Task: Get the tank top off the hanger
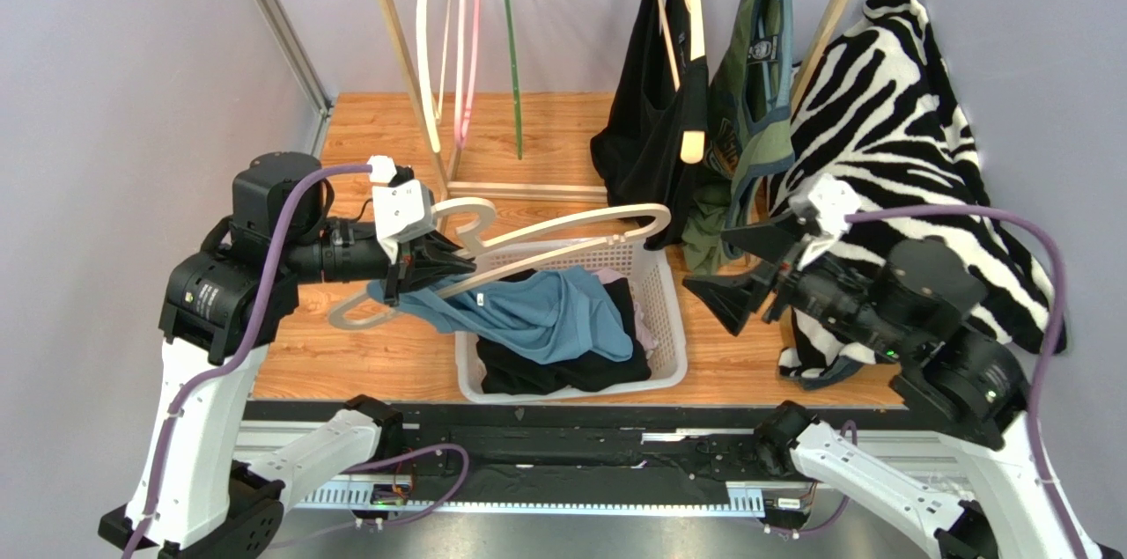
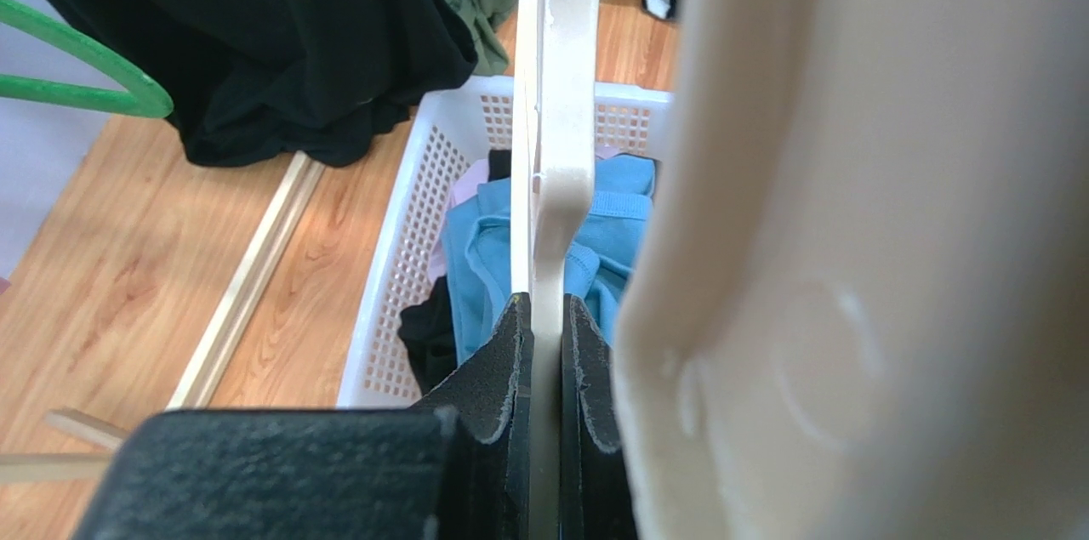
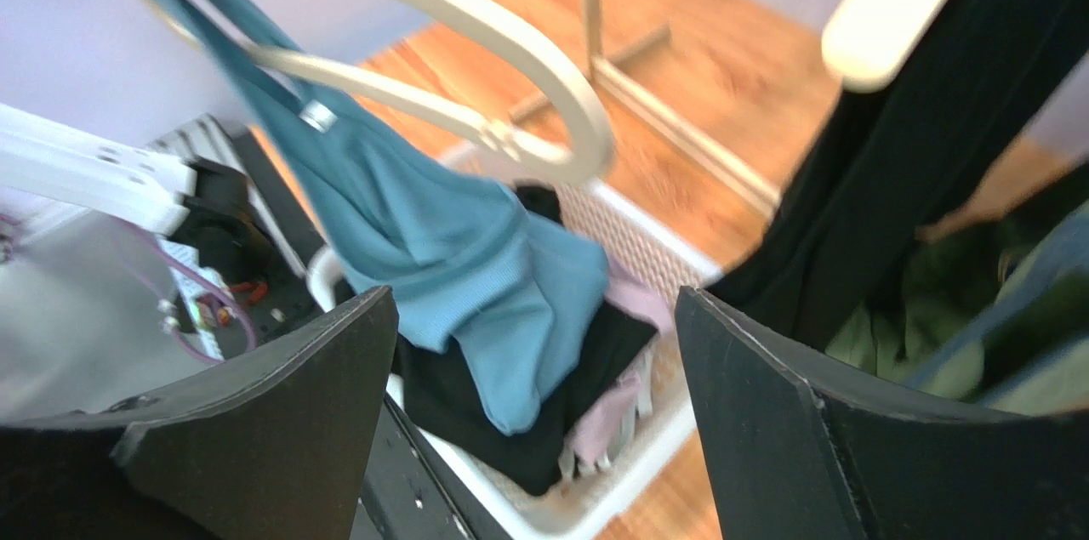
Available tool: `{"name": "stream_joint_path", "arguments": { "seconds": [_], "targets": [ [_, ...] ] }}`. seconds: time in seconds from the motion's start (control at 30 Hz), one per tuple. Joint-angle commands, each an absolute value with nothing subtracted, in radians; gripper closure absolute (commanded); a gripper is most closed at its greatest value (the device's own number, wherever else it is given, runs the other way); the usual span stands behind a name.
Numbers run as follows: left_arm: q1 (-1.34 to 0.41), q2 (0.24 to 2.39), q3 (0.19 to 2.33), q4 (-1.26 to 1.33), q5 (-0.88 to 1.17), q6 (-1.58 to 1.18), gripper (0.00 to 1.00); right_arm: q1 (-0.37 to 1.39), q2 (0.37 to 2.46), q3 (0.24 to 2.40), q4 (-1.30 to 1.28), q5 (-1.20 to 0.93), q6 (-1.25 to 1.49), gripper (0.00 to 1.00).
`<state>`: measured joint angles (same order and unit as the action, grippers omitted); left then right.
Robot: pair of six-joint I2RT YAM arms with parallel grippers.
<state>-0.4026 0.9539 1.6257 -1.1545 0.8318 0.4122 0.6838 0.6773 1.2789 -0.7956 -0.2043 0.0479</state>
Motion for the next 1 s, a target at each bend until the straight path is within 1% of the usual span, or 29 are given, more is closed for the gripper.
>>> {"name": "stream_joint_path", "arguments": {
  "seconds": [0.0,0.13,0.3,0.5,0.63,0.73,0.8,0.87,0.97],
  "targets": [
    [-0.403,0.959,1.629,-1.106,0.909,0.394,0.94,0.68,0.696,1.357,-0.723,-0.313,0.008,0.15],
    [-0.431,0.966,1.617,-1.16,0.954,0.438,0.93,0.678,0.784,1.448,-0.693,-0.414,-0.028,0.15],
    [-0.474,0.968,1.557,-1.21,0.966,0.483,0.94,0.69,0.938,1.604,-0.764,-0.549,-0.08,0.14],
    [-0.5,0.974,1.528,-1.195,0.92,0.466,0.98,0.733,0.991,1.603,-0.747,-0.525,-0.124,0.14],
    [-0.503,0.976,1.546,-1.189,0.923,0.468,0.99,0.762,1.029,1.595,-0.761,-0.557,-0.139,0.18],
    [-0.511,0.989,1.56,-1.193,0.917,0.479,0.99,0.827,1.057,1.617,-0.831,-0.54,-0.184,0.19],
    [-0.515,0.999,1.574,-1.196,0.922,0.479,0.99,0.891,1.091,1.635,-0.863,-0.484,-0.207,0.2],
    [-0.517,1.005,1.585,-1.197,0.928,0.477,0.99,0.937,1.118,1.637,-0.891,-0.451,-0.231,0.22],
    [-0.52,1.002,1.591,-1.198,0.925,0.476,0.99,0.948,1.14,1.632,-0.899,-0.439,-0.233,0.26]
  ]
}}
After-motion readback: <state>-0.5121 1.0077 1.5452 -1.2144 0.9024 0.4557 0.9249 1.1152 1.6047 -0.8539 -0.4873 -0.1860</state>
